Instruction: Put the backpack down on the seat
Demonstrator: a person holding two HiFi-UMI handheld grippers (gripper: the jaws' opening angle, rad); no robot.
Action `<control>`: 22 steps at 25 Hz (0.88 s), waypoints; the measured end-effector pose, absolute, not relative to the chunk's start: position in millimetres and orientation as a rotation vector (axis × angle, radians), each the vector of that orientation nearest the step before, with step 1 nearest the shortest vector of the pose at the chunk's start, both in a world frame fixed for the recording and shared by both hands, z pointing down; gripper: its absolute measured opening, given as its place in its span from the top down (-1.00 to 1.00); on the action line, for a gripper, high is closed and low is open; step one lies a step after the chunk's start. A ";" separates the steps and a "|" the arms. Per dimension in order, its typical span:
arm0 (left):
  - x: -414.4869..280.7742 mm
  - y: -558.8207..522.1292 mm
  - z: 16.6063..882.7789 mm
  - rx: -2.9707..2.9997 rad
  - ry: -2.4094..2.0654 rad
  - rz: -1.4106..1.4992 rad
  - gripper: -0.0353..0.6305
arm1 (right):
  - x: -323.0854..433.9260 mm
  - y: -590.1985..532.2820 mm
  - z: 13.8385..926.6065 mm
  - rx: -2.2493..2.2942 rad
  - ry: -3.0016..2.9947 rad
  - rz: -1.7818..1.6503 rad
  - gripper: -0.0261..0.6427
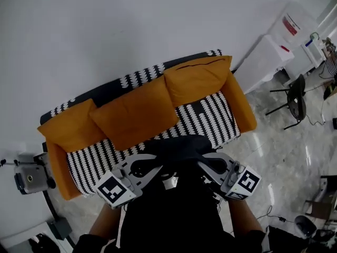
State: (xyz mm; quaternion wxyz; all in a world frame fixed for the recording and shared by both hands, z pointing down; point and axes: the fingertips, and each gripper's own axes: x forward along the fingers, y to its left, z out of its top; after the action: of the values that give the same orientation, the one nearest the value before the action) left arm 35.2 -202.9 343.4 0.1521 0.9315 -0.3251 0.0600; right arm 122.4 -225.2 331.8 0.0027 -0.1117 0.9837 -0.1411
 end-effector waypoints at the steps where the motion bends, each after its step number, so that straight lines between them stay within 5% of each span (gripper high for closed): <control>1: 34.4 -208.3 347.4 2.645 -0.967 0.168 0.81 | 120.4 -232.9 333.8 -0.305 3.089 -0.462 0.84; 22: 15.6 -250.2 468.6 2.100 -1.513 0.126 0.81 | 81.1 -310.3 442.9 0.579 3.166 -0.782 0.84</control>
State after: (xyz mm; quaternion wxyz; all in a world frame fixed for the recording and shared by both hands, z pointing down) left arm 15.6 -250.2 468.6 0.2718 0.7799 -0.5619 0.0467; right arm 81.1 -310.3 442.9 -0.0853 0.1743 0.9524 -0.2352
